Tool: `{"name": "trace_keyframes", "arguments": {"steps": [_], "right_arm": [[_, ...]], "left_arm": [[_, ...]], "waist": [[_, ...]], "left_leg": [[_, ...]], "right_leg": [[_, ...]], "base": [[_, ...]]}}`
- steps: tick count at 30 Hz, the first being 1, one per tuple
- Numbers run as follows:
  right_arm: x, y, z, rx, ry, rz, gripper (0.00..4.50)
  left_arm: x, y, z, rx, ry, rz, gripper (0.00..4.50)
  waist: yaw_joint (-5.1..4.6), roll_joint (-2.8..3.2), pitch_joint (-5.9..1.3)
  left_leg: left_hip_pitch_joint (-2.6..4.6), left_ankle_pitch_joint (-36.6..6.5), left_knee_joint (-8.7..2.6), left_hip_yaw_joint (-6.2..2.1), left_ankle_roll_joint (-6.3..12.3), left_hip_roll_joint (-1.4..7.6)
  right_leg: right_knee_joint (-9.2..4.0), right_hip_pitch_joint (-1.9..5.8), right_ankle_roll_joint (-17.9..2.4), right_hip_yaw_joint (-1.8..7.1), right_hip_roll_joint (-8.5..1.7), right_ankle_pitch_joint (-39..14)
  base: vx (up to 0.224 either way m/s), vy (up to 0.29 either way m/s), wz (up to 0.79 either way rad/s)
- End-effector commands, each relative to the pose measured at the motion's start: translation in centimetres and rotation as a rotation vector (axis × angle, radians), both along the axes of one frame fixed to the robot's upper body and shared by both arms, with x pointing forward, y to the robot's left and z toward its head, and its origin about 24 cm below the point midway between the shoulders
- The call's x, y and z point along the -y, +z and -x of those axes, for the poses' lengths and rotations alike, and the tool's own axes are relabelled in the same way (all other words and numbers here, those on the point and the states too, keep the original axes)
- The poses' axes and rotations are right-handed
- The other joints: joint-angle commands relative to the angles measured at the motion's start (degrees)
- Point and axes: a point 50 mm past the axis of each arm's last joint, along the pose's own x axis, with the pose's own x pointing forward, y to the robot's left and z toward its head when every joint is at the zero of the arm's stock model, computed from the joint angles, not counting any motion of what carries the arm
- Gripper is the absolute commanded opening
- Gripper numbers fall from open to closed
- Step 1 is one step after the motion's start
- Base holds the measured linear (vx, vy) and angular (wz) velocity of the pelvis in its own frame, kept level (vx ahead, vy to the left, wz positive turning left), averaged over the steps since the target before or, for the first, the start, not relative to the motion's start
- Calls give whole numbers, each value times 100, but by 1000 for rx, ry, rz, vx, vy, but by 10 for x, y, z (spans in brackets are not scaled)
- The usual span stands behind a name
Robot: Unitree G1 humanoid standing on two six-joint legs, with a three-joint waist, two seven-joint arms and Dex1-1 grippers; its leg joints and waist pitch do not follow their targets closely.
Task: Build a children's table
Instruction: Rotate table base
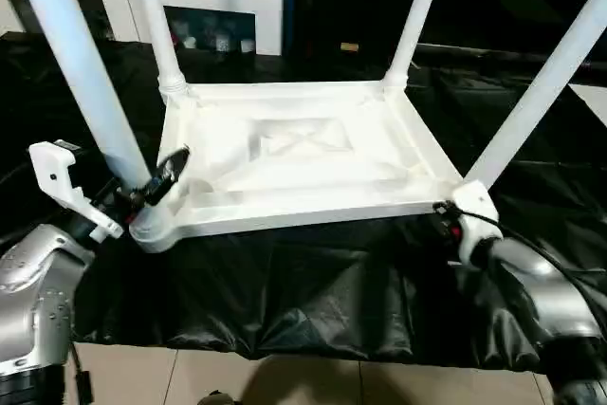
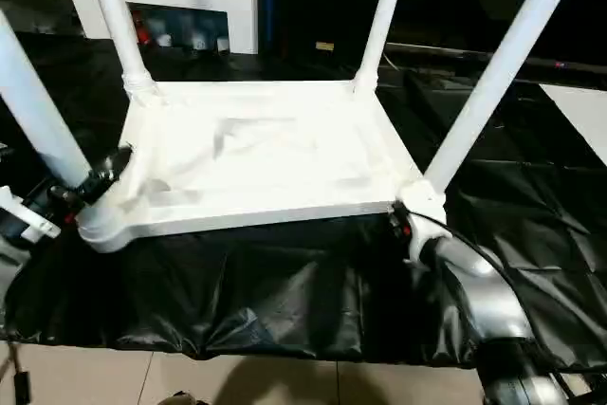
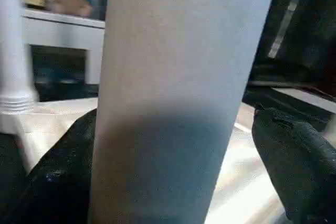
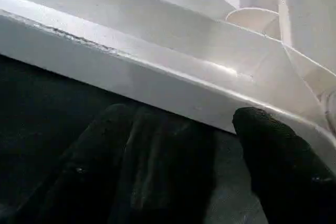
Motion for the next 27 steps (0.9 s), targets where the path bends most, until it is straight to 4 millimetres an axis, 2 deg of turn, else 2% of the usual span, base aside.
{"name": "trace_keyframes", "arguments": {"steps": [1,6,7,8,12,13,14,16,21,24,25,27], "right_arm": [[-7,1,-8,8,-17,9,346],[-21,-1,-19,0,-21,11,346],[-30,-1,-23,0,-2,-2,346],[-31,-1,-23,1,2,-2,346],[-52,0,-30,20,68,-1,346],[-61,1,-32,30,107,0,346],[-62,1,-32,31,111,0,346],[-82,3,-34,50,183,-14,346],[-120,5,-31,60,357,-56,346],[-128,5,-29,56,401,-56,346],[-136,4,-28,53,439,-61,346],[-144,5,-27,50,470,-91,346]], "left_arm": [[11,-1,4,-32,-109,-3,446],[19,2,18,-99,-260,15,446],[23,3,25,-139,-327,26,446],[23,3,26,-143,-334,28,446],[33,9,35,-179,-429,75,446],[38,10,38,-199,-474,89,446],[38,10,38,-201,-478,90,446],[50,10,45,-243,-553,105,446],[72,12,51,-256,-632,189,446],[78,13,53,-258,-651,211,446],[83,14,54,-258,-668,227,446],[88,15,55,-251,-681,254,446]], "waist": [[-12,73,-341],[-45,91,-331],[-47,84,-334],[-44,94,-330],[-72,66,-326],[-87,73,-331],[-95,78,-333],[-158,71,-327],[-229,62,-334],[-258,65,-326],[-260,25,-329],[-269,44,-330]], "left_leg": [[93,-1685,-433,-16,-173,106],[108,-1793,-442,-16,-238,111],[112,-1799,-434,-8,-263,110],[110,-1798,-443,-9,-258,109],[96,-1730,-441,0,-254,102],[91,-1703,-437,-1,-270,100],[91,-1707,-437,0,-278,102],[73,-1716,-438,-2,-259,101],[46,-1591,-434,-6,-258,104],[42,-1584,-433,-9,-248,99],[51,-1607,-422,-3,-234,112],[54,-1594,-418,-3,-239,110]], "right_leg": [[-468,190,-979,250,-293,-1544],[-456,171,-1006,250,-281,-1599],[-436,174,-1006,259,-285,-1570],[-445,174,-998,259,-280,-1581],[-441,183,-996,265,-273,-1534],[-426,190,-988,265,-274,-1512],[-419,187,-995,266,-274,-1493],[-414,192,-1002,266,-270,-1502],[-397,229,-1025,276,-271,-1377],[-401,227,-1047,273,-261,-1362],[-409,218,-1020,280,-276,-1480],[-400,211,-1037,285,-266,-1477]], "base": [[0,0,0],[0,0,0],[0,0,0],[0,0,0],[0,0,0],[0,0,0],[0,0,0],[0,0,0],[0,0,0],[0,0,0],[0,0,0],[0,0,0]]}}
